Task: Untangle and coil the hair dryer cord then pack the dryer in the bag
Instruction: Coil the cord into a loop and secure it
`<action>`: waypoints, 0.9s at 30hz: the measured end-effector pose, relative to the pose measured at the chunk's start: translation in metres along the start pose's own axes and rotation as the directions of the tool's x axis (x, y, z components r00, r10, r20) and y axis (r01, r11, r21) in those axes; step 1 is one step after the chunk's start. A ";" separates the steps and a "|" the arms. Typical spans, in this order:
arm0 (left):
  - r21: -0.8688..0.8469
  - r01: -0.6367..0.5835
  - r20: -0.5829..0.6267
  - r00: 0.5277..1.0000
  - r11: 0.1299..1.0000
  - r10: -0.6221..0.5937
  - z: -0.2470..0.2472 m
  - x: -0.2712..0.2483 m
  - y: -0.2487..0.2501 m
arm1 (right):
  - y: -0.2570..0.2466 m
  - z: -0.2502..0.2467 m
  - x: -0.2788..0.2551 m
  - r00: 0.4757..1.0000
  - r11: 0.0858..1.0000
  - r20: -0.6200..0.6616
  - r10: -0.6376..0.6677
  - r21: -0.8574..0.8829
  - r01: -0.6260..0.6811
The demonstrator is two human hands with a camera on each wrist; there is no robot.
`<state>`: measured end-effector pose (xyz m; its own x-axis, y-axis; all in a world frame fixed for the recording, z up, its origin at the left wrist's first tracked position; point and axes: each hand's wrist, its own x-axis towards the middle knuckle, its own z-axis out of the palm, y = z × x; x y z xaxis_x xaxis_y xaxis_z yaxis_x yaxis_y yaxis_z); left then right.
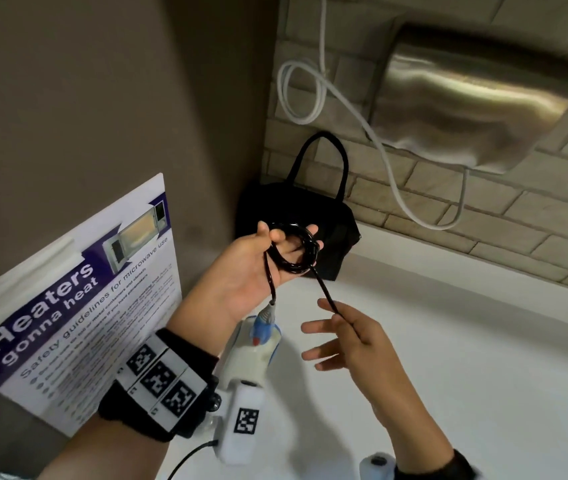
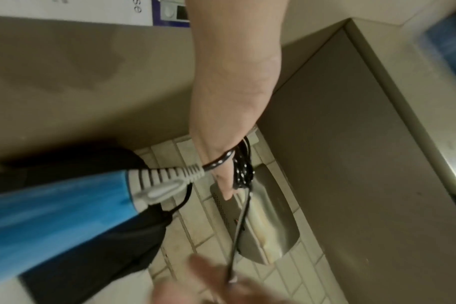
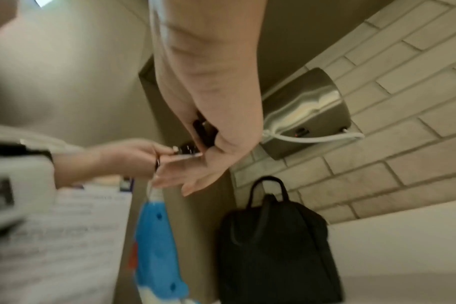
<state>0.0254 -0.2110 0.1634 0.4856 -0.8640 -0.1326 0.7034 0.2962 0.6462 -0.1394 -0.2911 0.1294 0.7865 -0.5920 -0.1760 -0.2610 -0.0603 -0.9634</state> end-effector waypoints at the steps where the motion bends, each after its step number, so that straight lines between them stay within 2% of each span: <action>1: -0.003 0.021 0.001 1.000 1.000 -0.021 0.001 0.000 -0.003 | 0.008 0.001 0.004 1.000 0.998 -0.005 0.007 -0.055 -0.008; 4: -0.038 0.029 -0.012 1.000 0.999 -0.029 0.006 0.001 -0.011 | 0.020 0.004 0.011 0.996 0.962 0.015 -0.083 -0.260 0.084; 7: 0.047 -0.092 -0.081 0.992 0.995 0.095 0.014 0.001 -0.014 | 0.007 0.001 0.008 0.985 0.954 0.028 -0.168 -0.249 0.170; 9: 0.163 -0.189 -0.139 0.967 0.968 0.212 0.018 0.000 -0.020 | -0.007 0.004 0.002 0.972 0.947 0.016 -0.236 -0.222 0.233; 12: 0.237 -0.287 -0.206 0.919 0.928 0.337 0.022 -0.001 -0.027 | -0.017 0.013 -0.011 0.933 0.892 0.010 -0.359 -0.290 0.347; 15: 0.232 -0.341 -0.264 0.880 0.911 0.396 0.023 -0.002 -0.027 | -0.010 0.017 -0.027 0.937 0.885 0.010 -0.350 -0.325 0.334; 19: 0.176 -0.363 -0.285 0.871 0.915 0.401 0.024 -0.004 -0.024 | 0.013 0.014 -0.036 0.952 0.875 -0.003 -0.306 -0.394 0.280; 23: 0.125 -0.296 -0.256 0.912 0.947 0.319 0.027 -0.006 -0.028 | 0.041 0.008 -0.017 0.955 0.846 -0.033 -0.296 -0.472 0.246; 25: 0.136 -0.258 -0.232 0.930 0.956 0.284 0.027 -0.007 -0.030 | 0.053 0.004 -0.004 0.919 0.738 -0.058 -0.389 -0.617 0.274; 27: 0.165 -0.238 -0.220 0.937 0.957 0.271 0.027 -0.009 -0.033 | 0.053 -0.003 0.008 0.890 0.627 -0.106 -0.444 -0.746 0.224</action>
<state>-0.0164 -0.2243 0.1634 0.7598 -0.6399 -0.1150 0.4724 0.4219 0.7738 -0.1483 -0.3012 0.0772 0.7567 -0.5848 0.2923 -0.4049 -0.7702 -0.4928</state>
